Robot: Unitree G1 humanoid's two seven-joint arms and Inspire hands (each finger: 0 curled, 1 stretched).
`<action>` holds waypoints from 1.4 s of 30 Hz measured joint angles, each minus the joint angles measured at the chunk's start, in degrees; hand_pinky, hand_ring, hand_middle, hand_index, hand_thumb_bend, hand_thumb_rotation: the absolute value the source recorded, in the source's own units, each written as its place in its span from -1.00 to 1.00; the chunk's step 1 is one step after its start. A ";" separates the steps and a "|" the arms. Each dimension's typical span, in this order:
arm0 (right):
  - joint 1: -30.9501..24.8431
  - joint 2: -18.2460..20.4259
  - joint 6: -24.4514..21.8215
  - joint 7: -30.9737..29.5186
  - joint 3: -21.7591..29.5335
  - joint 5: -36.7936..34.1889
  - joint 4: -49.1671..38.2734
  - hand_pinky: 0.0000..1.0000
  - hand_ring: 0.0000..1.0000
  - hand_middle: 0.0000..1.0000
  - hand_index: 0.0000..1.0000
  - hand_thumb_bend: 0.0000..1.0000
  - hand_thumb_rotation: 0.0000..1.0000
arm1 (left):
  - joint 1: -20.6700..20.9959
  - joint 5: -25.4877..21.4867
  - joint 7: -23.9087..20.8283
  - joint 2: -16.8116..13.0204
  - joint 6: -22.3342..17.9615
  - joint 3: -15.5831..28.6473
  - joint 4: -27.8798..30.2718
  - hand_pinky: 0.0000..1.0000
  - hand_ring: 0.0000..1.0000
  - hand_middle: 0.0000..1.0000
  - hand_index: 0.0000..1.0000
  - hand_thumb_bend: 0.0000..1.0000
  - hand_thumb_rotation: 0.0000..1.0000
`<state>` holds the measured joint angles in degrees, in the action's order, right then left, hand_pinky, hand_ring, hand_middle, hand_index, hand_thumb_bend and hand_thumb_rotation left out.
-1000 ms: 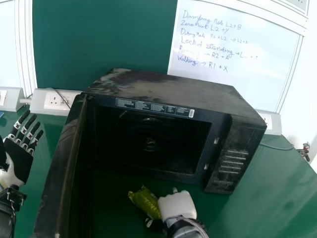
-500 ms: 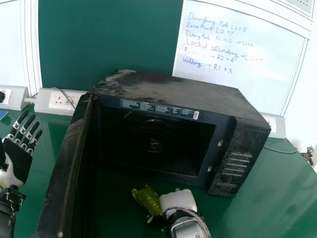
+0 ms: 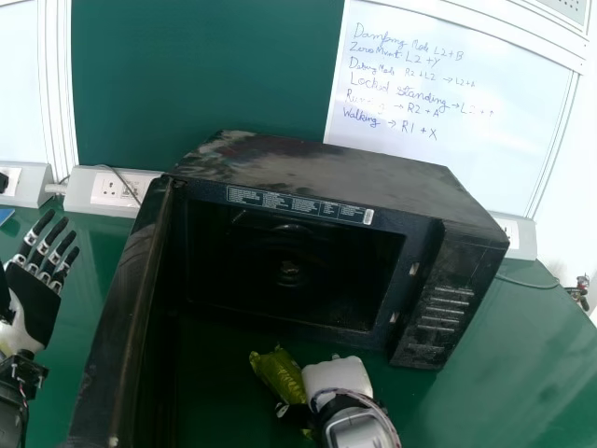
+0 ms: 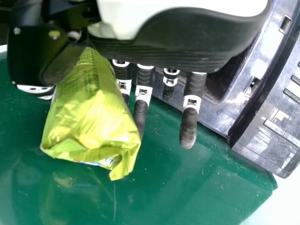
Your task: Put biscuit inside oven
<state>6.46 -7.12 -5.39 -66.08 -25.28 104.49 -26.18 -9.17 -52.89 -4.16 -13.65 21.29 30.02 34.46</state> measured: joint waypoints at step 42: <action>-0.68 -0.34 -1.87 3.70 0.05 -2.43 0.80 -0.39 -0.30 -0.05 0.32 0.13 -1.00 | -0.13 -0.01 -0.22 0.01 0.00 -0.04 0.26 1.00 0.93 0.79 0.72 0.87 -0.16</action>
<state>5.79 -7.47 -7.27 -62.38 -25.23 102.06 -25.38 -9.30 -52.90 -4.38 -13.64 21.28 29.98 34.72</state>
